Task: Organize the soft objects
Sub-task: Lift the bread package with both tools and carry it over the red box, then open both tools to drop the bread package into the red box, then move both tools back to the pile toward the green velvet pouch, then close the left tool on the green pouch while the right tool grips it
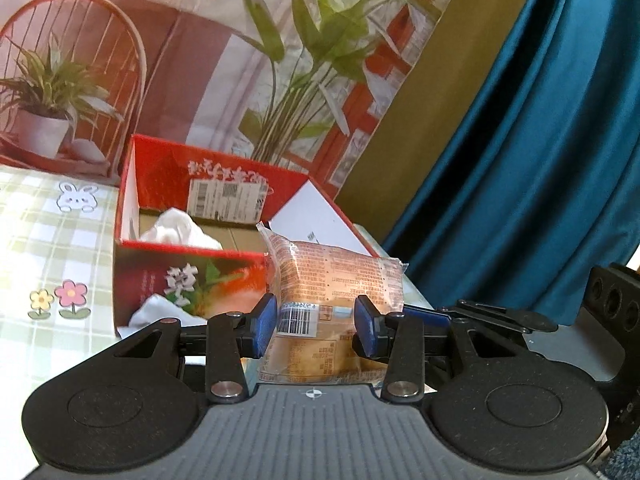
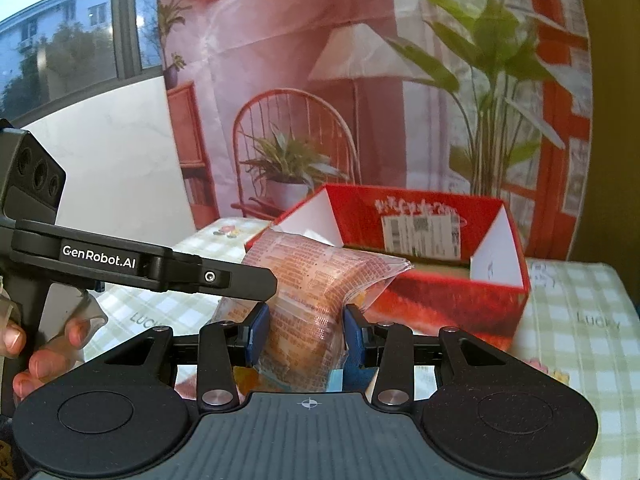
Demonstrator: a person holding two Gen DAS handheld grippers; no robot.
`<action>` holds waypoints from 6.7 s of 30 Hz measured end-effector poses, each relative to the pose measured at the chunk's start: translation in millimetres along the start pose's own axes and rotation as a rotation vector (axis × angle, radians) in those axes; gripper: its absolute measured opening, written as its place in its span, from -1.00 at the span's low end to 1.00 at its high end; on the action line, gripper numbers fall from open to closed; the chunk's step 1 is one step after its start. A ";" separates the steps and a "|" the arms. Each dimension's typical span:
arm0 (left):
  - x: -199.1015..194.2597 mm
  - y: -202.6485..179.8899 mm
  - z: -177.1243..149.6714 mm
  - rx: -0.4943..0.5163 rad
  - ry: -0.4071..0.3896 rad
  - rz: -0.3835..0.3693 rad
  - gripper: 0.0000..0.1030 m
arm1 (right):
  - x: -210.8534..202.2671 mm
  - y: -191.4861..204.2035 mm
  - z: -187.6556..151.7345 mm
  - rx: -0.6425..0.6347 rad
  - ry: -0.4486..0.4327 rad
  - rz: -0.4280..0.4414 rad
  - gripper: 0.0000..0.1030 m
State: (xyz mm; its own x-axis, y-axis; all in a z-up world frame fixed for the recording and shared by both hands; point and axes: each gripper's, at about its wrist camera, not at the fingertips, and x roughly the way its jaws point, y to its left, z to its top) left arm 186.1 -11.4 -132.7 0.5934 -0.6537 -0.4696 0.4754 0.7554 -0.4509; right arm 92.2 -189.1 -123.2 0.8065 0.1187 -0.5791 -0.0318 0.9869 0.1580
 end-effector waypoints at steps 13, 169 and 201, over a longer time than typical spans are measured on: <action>3.2 6.4 24.1 0.006 -0.064 0.020 -0.16 | 16.3 1.5 32.8 -0.089 -0.023 0.017 -0.26; 1.8 11.2 -140.0 -0.082 0.230 0.096 0.07 | 16.4 49.9 -140.4 -0.089 0.245 0.029 0.19; 2.5 16.2 -142.7 -0.098 0.202 0.075 -0.02 | 23.7 48.2 -144.5 -0.083 0.192 0.078 0.19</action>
State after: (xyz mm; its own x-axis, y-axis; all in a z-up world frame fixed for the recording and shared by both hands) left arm 102.6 -7.1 -249.5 0.4782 -0.5988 -0.6425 0.3634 0.8009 -0.4759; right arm 24.4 -123.0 -244.9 0.6731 0.2056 -0.7104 -0.1446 0.9786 0.1463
